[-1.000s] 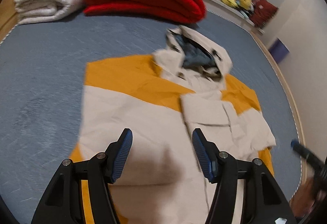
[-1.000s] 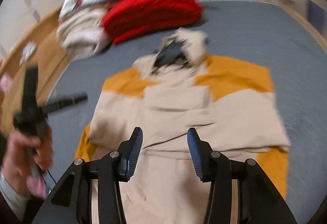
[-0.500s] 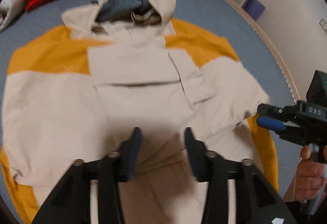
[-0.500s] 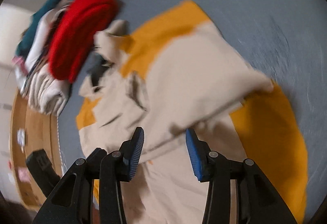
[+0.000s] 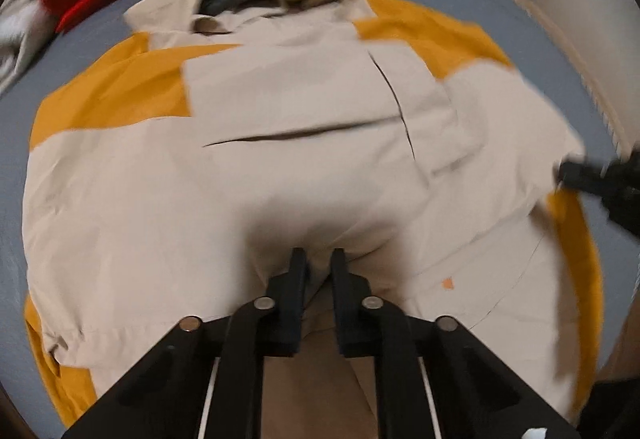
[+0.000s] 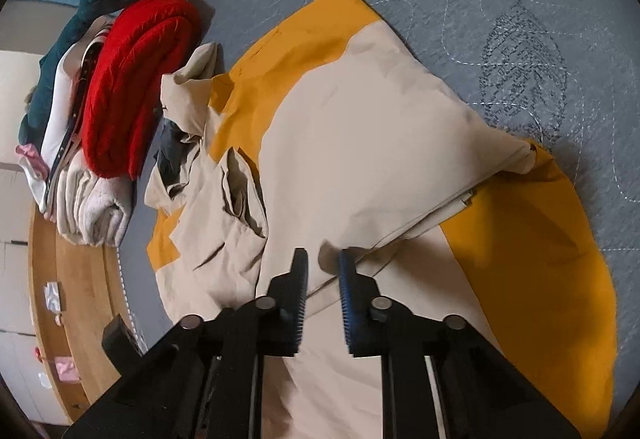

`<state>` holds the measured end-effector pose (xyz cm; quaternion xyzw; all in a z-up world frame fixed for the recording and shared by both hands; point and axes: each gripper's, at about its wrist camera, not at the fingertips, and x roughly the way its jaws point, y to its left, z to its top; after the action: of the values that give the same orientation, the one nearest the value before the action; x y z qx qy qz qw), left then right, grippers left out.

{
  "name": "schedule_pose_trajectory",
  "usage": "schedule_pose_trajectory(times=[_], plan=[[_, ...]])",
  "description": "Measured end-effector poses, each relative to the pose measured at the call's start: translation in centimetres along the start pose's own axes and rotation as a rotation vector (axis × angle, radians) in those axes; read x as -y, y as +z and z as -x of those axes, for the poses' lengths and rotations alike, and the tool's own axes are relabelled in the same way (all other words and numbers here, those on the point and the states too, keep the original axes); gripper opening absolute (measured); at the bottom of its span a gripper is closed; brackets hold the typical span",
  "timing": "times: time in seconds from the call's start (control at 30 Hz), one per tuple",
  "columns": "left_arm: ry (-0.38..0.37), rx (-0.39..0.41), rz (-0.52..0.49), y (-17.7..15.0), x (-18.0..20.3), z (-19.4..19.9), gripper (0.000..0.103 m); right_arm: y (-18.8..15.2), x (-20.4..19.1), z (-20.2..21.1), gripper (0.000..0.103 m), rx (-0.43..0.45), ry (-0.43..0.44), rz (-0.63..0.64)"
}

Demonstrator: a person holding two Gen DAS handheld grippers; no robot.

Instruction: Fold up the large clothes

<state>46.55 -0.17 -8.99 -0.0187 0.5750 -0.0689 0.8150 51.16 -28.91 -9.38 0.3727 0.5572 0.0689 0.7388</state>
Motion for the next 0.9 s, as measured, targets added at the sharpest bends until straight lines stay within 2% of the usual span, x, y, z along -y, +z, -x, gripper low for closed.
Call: schedule_pose_trajectory(times=[0.13, 0.27, 0.4, 0.43, 0.5, 0.53, 0.57, 0.63, 0.77, 0.83, 0.9], plan=[[-0.031, 0.042, 0.061, 0.3, -1.5, 2.2, 0.006, 0.0, -0.3, 0.3, 0.002, 0.022, -0.008, 0.005], [-0.035, 0.086, 0.043, 0.4, -1.2, 3.5, 0.006, -0.6, -1.5, 0.8, 0.002, 0.035, -0.009, 0.038], [-0.104, 0.089, 0.031, 0.5, 0.2, 3.0, 0.007, -0.8, -2.9, 1.0, 0.004, 0.053, -0.029, 0.112], [-0.127, 0.087, 0.020, 0.5, 0.7, 2.9, 0.010, -0.7, -2.4, 0.8, 0.005, 0.035, -0.035, 0.081], [-0.141, 0.101, -0.014, 1.0, 1.9, 2.5, 0.025, -0.5, -1.0, 0.1, 0.006, -0.008, -0.034, 0.007], [-0.132, 0.117, -0.026, 1.1, 2.4, 2.4, 0.040, -0.3, -0.2, -0.3, 0.007, -0.037, -0.029, -0.036], [-0.122, 0.128, -0.033, 1.5, 2.9, 2.1, 0.047, -0.2, 0.3, -0.6, 0.007, -0.051, -0.031, -0.059], [-0.123, 0.133, -0.055, 2.1, 4.2, 1.1, 0.048, 0.0, 1.2, -0.6, 0.007, -0.059, -0.035, -0.100], [-0.102, 0.108, -0.069, 3.4, 6.0, -1.4, 0.049, 0.4, 1.3, -0.3, 0.007, -0.048, -0.039, -0.092], [-0.077, 0.069, -0.109, 3.9, 7.3, -2.9, 0.055, 0.6, 1.1, -0.5, 0.010, -0.060, -0.035, -0.078], [-0.010, 0.036, -0.181, 4.0, 8.2, -4.2, 0.055, 0.7, 0.9, -0.8, 0.012, -0.080, -0.018, -0.070]])
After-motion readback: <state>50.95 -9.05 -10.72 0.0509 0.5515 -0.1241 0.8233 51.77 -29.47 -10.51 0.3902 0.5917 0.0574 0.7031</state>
